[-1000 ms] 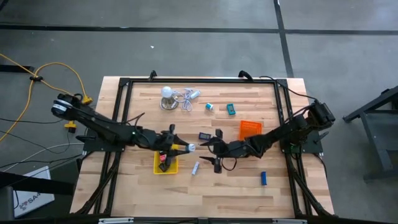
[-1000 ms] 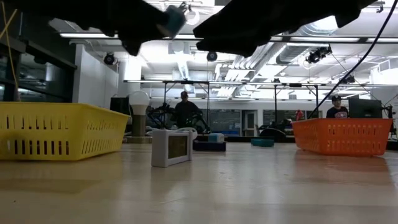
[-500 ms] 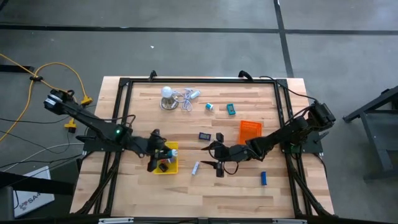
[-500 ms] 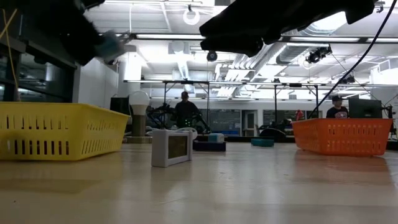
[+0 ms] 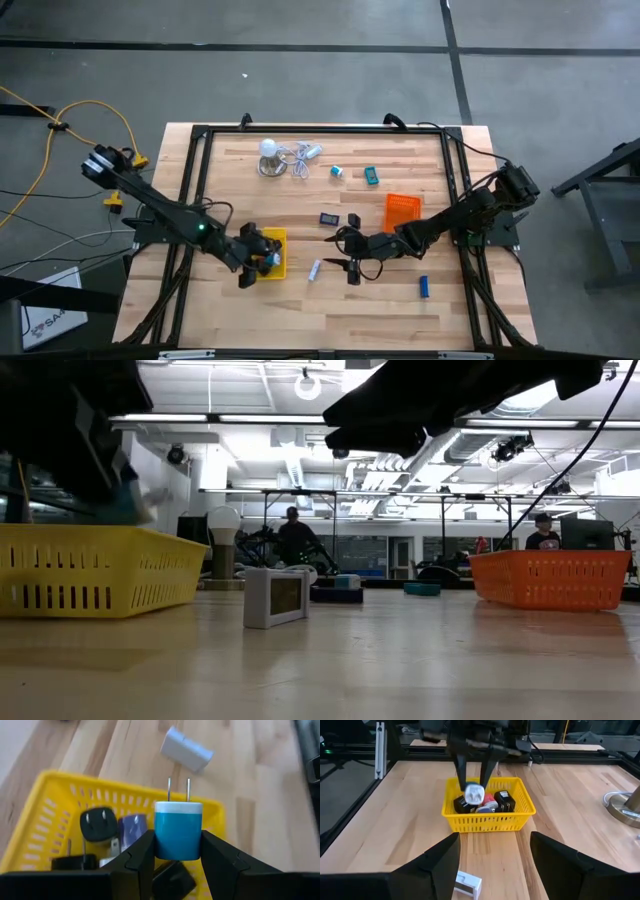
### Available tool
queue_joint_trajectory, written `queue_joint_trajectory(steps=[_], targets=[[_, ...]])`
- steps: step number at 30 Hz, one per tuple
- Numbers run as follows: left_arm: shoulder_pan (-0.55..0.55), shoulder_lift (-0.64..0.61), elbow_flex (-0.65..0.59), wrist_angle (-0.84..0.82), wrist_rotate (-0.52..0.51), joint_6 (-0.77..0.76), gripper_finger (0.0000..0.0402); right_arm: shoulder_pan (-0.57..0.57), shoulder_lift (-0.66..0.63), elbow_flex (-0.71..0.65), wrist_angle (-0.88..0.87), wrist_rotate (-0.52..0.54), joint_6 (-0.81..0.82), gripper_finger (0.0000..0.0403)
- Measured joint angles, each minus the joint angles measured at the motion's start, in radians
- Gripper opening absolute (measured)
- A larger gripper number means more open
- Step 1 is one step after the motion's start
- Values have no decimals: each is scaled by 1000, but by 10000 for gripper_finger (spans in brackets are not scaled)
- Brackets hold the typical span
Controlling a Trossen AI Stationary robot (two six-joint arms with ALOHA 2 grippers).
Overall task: Pick & Place Office items
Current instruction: Put the bottom blue charger adapter into the yellow bin
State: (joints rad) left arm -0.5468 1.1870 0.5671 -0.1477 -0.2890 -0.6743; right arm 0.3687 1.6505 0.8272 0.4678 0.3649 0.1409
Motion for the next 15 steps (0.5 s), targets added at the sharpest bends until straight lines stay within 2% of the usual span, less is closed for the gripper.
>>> queue_joint_trajectory(steps=[7, 15], targets=[[1, 101, 0, 2, 31, -44, 128, 0, 0, 0, -7, -1, 19, 227], [1, 136, 0, 18, 78, -60, 132, 0, 0, 0, -10, -1, 20, 227]])
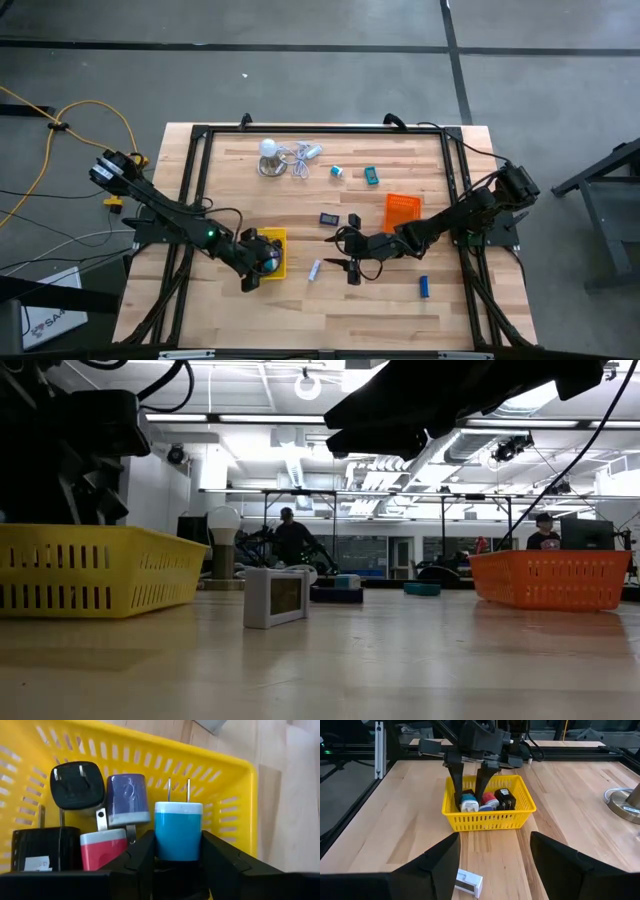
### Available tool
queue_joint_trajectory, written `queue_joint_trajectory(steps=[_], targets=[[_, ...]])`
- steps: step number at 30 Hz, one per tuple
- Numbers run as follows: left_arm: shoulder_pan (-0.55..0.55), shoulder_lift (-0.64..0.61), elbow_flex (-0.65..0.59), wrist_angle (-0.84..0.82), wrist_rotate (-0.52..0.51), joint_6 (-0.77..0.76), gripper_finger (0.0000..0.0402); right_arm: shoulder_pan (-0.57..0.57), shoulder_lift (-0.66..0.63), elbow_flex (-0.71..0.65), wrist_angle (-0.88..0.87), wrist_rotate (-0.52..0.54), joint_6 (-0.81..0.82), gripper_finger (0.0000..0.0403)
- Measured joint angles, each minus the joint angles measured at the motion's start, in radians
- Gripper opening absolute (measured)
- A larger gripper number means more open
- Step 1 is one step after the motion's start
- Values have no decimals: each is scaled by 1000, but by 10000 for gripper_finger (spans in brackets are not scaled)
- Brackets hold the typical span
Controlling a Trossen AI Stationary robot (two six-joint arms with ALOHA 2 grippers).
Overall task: Pick & Place Office items
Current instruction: Put the bottom blue charger adapter into the yellow bin, then put the blue charger adapter into the yellow bin
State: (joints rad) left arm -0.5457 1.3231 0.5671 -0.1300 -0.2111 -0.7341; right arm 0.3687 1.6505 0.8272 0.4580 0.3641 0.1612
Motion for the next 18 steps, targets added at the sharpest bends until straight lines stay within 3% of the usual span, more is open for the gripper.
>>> queue_joint_trajectory(steps=[9, 18], targets=[[0, 0, 0, 29, -7, 0, 171, 0, 0, 0, 0, 0, 0, 227], [0, 0, 0, 28, -8, 0, 175, 0, 0, 0, 0, 0, 0, 227]])
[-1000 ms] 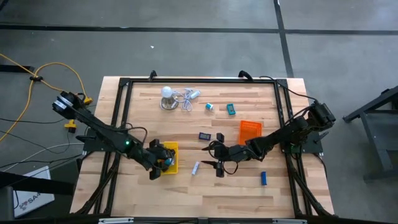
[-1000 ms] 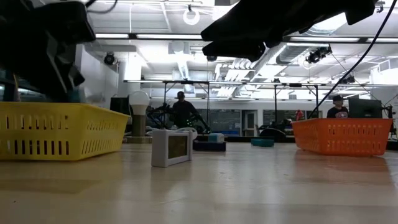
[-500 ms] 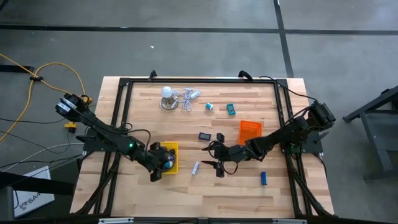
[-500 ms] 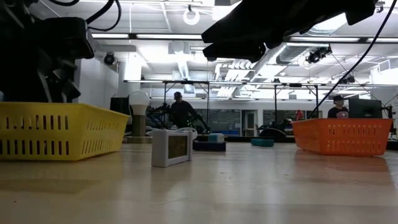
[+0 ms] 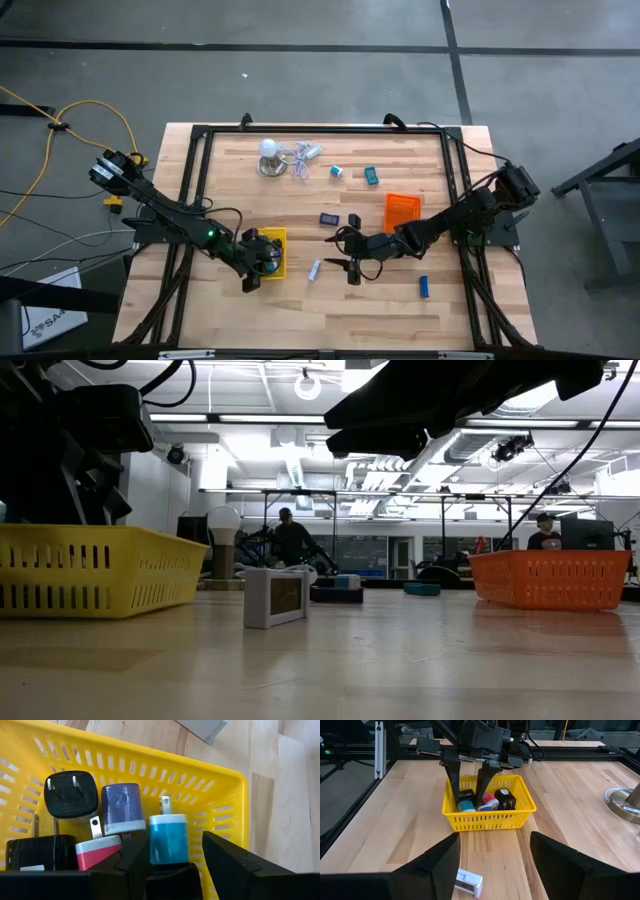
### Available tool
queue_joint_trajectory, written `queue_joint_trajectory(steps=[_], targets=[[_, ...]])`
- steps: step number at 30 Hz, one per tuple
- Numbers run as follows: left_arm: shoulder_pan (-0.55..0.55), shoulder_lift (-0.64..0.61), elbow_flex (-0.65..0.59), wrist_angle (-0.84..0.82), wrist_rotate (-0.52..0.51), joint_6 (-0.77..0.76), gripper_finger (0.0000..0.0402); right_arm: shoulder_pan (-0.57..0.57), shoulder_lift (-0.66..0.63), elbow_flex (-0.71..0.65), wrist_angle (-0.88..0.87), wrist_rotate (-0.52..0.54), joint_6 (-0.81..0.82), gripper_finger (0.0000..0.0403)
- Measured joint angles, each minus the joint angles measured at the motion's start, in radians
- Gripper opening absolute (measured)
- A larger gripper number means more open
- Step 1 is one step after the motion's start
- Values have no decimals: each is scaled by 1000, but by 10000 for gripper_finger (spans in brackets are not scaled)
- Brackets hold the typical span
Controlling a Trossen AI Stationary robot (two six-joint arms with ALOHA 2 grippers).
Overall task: Pick & Place Office items
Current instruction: Put the blue charger adapter into the yellow bin
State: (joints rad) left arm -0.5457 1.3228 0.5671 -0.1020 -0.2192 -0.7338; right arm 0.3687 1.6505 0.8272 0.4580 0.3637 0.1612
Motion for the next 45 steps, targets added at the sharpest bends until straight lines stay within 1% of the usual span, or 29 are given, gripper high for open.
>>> queue_joint_trajectory(steps=[7, 13, 16, 21, 26, 30, 35, 42, 45], targets=[[0, 0, 0, 2, 0, 1, 175, 0, 0, 0, 0, 0, 0, 227], [8, -20, 0, 33, 3, 44, 175, -17, 0, 0, 1, 2, 0, 227], [26, -50, 0, 64, 8, 69, 175, -33, 0, 0, 1, 3, 0, 227], [63, -119, 0, 64, 10, 91, 175, -63, 0, 0, 1, 3, -15, 227], [97, -191, 0, 66, 12, 179, 175, -109, -11, 0, -2, -2, -31, 227], [131, -245, 0, 70, 3, 254, 175, -173, -40, 0, -24, -8, -31, 227], [183, -287, 0, 90, -19, 374, 175, -294, -96, 0, -124, -9, -31, 227], [274, -294, 0, 85, -24, 499, 175, -500, -124, 0, -262, -128, -40, 227], [313, -293, 0, 84, -24, 510, 175, -572, -124, 0, -292, -140, -73, 227]])
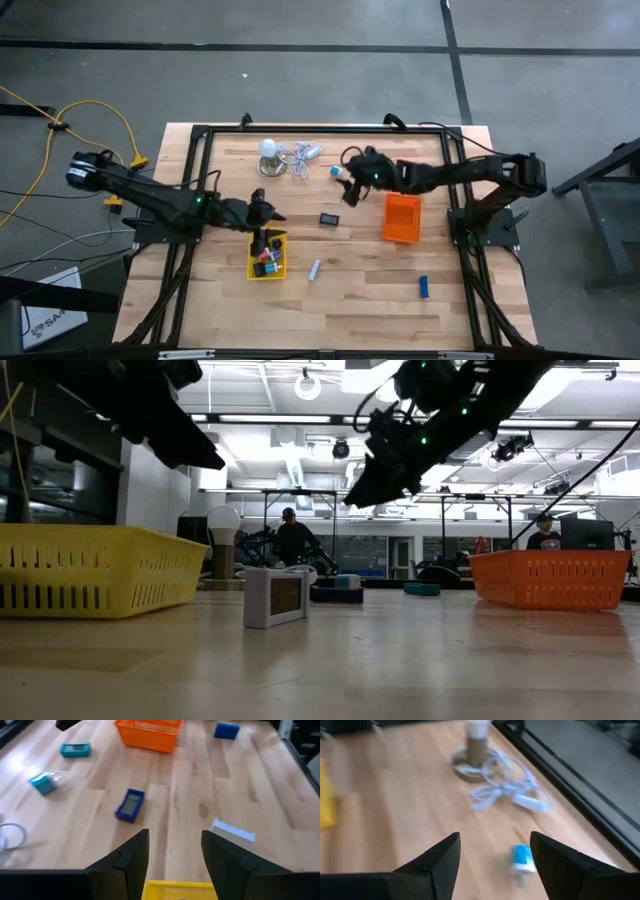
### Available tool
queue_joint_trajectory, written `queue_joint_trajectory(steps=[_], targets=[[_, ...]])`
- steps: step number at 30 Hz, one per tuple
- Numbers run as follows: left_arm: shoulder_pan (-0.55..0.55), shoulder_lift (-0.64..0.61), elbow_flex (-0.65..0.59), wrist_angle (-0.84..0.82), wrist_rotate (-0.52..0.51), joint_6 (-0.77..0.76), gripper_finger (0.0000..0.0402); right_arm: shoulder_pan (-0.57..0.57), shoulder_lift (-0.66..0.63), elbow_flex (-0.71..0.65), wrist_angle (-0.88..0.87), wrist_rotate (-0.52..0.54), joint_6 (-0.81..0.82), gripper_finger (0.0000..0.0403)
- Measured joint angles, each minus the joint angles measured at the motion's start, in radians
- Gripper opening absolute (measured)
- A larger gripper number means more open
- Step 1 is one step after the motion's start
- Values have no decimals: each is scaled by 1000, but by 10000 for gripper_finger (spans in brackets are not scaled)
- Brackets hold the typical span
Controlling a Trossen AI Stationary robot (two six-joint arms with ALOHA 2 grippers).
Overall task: Pick & Place Office items
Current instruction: Put the blue charger adapter into the yellow bin
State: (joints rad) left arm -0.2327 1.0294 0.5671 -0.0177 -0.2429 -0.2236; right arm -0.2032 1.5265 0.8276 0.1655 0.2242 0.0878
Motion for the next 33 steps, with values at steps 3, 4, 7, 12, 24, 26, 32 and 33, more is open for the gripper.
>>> queue_joint_trajectory(steps=[3, 4, 7, 12, 24, 26, 32, 33], targets=[[32, 0, 0, 0, 0, 1, 175, -59, 0, 43, -107, -21, -18, 227], [42, 0, 0, 0, 0, 1, 175, -74, 1, 72, -155, -24, -28, 227], [63, 0, 0, 0, 1, 0, 175, -101, 7, 168, -283, -21, -66, 227], [82, 0, 0, 0, 2, -9, 175, -137, 22, 302, -411, -61, -80, 227], [132, 1, 0, 3, 3, 46, 175, -233, 196, 347, -446, -151, -104, 205], [141, 1, 0, 3, 3, 51, 175, -243, 221, 346, -452, -150, -104, 205], [160, 1, 0, -3, 4, 52, 175, -242, 285, 347, -448, -160, -101, 205], [161, 1, 0, -4, 3, 52, 175, -242, 292, 346, -449, -170, -100, 205]])
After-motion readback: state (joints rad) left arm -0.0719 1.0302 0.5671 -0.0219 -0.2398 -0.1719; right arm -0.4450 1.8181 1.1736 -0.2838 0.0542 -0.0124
